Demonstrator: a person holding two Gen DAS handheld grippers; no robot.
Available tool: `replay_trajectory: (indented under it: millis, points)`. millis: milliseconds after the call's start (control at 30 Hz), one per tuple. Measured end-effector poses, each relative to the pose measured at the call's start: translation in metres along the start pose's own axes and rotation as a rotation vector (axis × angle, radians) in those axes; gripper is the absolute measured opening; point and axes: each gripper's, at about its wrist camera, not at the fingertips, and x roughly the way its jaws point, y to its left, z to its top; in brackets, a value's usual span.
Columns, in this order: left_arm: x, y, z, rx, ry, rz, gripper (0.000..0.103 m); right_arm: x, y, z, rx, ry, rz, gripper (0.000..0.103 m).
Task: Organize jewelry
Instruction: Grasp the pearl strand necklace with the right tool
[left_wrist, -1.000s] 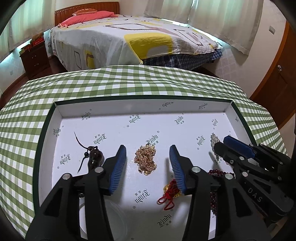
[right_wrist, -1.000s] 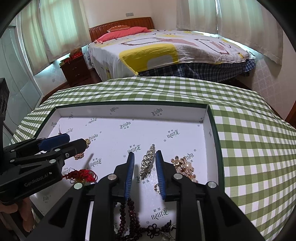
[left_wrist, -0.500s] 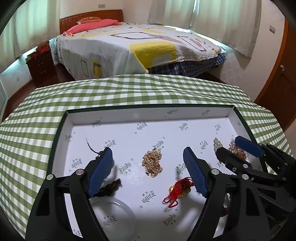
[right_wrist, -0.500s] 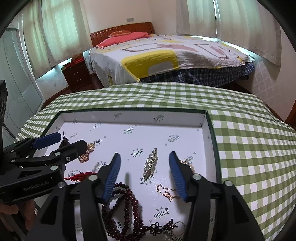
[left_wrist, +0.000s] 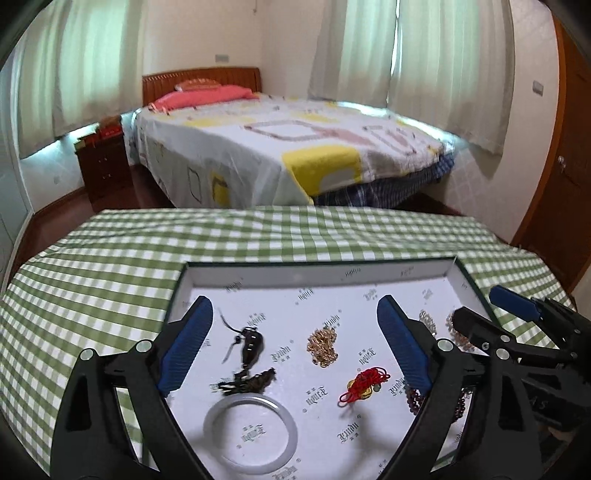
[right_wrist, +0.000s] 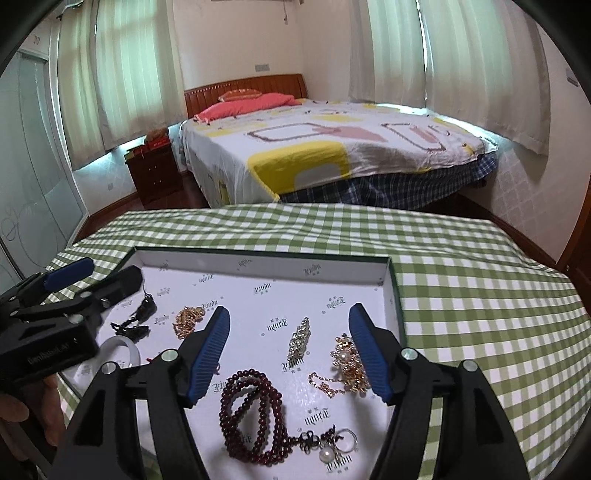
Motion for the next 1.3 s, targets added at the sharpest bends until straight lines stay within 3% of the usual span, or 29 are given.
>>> replay_trajectory:
  millis: [200,433,933,1300]
  points:
    - [-0.043,0.015,-0.007,-0.046,-0.099,0.015,0.089,-0.030,-0.003,-0.008,0.008,-0.041,-0.018,0.065]
    - [-0.084,0.026,-0.031,-0.071,-0.154,0.054,0.089,-0.058,-0.005,-0.034,0.012,-0.051,-0.050,0.065]
    - [-0.116,0.031,-0.091,-0.070,-0.091,0.081,0.089,-0.073,-0.016,-0.108,0.062,0.055,-0.106,0.065]
    - [-0.111,0.028,-0.119,-0.056,-0.025,0.081,0.089,-0.063,-0.026,-0.117,0.089,0.107,-0.124,0.063]
